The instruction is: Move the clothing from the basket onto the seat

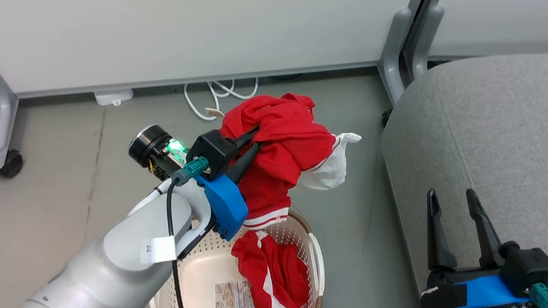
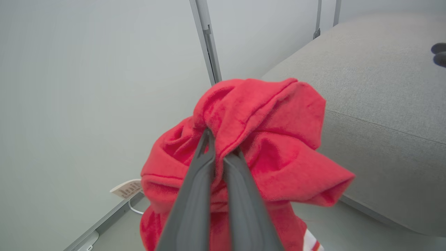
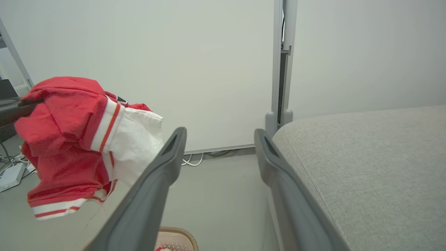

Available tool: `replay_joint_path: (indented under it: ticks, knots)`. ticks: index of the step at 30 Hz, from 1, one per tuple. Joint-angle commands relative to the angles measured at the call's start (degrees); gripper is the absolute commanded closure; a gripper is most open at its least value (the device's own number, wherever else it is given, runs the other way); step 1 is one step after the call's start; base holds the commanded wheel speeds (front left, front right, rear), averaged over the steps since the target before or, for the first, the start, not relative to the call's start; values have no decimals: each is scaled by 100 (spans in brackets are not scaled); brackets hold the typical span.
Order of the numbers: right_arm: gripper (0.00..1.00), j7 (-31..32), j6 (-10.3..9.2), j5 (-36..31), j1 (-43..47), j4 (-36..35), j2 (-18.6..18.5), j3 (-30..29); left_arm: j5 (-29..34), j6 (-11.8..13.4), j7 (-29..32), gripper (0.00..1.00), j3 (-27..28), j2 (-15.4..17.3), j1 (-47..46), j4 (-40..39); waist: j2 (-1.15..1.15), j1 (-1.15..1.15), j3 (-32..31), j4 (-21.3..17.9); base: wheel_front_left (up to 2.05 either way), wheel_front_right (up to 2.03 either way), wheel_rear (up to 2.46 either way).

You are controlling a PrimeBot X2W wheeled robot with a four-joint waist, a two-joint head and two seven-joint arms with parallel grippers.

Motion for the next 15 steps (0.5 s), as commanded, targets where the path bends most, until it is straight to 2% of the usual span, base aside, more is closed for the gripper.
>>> replay_joint_path:
  ticks: [1, 9, 15]
  knots:
    - [0, -4, 3, -11, 119, 28, -20, 3, 24, 6, -28, 100, 53, 9, 80, -44, 0, 1, -173, 30, 0, 0, 0]
    - [0, -4, 3, 61, 436, 95, -20, 57, 219, -27, -29, 100, 320, -28, 435, -284, 0, 1, -611, 85, 0, 0, 0]
    - [0, -4, 3, 101, 542, 103, -20, 88, 300, -54, -29, 100, 388, -56, 560, -369, 0, 1, -717, 129, 0, 0, 0]
